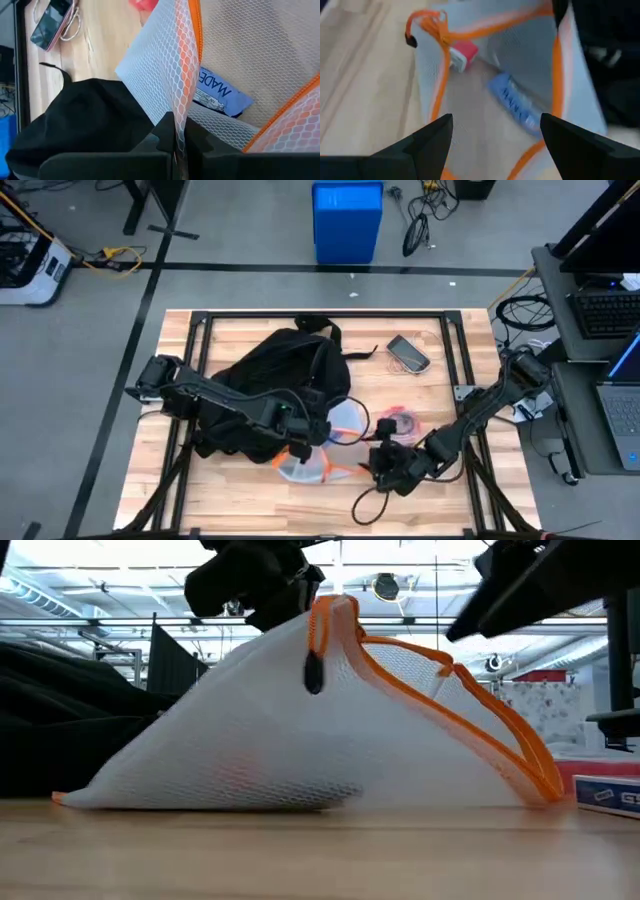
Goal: Unpack backpack
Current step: Remove the blue chocolate bar from the orange zip bag
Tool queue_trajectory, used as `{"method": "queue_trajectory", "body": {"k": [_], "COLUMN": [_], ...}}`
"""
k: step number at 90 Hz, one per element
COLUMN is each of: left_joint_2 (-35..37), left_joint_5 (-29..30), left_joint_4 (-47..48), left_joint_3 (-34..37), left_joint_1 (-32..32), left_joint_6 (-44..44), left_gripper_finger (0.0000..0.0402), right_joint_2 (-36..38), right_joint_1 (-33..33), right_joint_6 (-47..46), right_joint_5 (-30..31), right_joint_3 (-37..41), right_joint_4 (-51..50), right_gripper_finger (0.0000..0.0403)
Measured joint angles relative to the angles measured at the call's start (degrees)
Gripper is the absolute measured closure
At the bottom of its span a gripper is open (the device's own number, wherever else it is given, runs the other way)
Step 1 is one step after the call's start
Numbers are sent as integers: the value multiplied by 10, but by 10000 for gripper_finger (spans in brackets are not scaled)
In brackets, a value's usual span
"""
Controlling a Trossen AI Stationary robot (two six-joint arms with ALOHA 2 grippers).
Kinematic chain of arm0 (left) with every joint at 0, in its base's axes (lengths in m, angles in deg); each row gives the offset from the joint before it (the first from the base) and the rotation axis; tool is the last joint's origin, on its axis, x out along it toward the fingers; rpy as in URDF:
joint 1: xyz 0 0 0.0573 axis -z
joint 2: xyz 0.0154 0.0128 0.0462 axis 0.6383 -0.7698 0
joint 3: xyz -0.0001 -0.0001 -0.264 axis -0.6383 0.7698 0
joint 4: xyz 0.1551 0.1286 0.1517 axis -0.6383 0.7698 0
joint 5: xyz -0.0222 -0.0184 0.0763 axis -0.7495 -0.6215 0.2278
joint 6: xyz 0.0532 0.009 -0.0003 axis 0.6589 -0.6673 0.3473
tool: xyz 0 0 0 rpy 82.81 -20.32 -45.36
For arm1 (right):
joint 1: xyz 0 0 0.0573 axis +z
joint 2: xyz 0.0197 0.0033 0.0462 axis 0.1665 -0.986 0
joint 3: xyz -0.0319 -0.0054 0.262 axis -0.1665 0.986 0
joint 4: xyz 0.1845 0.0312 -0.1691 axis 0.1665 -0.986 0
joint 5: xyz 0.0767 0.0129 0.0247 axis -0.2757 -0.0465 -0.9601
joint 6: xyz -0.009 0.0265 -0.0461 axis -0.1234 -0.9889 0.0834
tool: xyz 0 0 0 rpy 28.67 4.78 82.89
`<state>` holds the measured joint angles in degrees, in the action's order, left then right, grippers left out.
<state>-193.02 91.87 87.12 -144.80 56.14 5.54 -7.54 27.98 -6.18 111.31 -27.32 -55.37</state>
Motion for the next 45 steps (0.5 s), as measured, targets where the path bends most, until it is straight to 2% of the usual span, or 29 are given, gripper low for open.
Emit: {"method": "queue_trajectory", "body": {"k": [12, 22, 33, 45], "left_joint_2": [0, 0, 0, 0], "left_joint_5": [1, 4, 30, 50], "left_joint_4": [0, 0, 0, -2], "left_joint_3": [0, 0, 0, 0], "left_joint_1": [6, 7, 2, -9], "left_joint_6": [4, 5, 4, -10], "left_gripper_finger": [402, 402, 402, 402], "right_joint_2": [-2, -21, -48, -77], "right_joint_1": [-34, -57, -66, -68], "right_joint_6": [38, 77, 135, 195], "right_joint_5": [-3, -47, -127, -139], "right_joint_3": [0, 0, 0, 0], "right_joint_4": [15, 27, 84, 141], "right_gripper_finger": [117, 117, 117, 117]}}
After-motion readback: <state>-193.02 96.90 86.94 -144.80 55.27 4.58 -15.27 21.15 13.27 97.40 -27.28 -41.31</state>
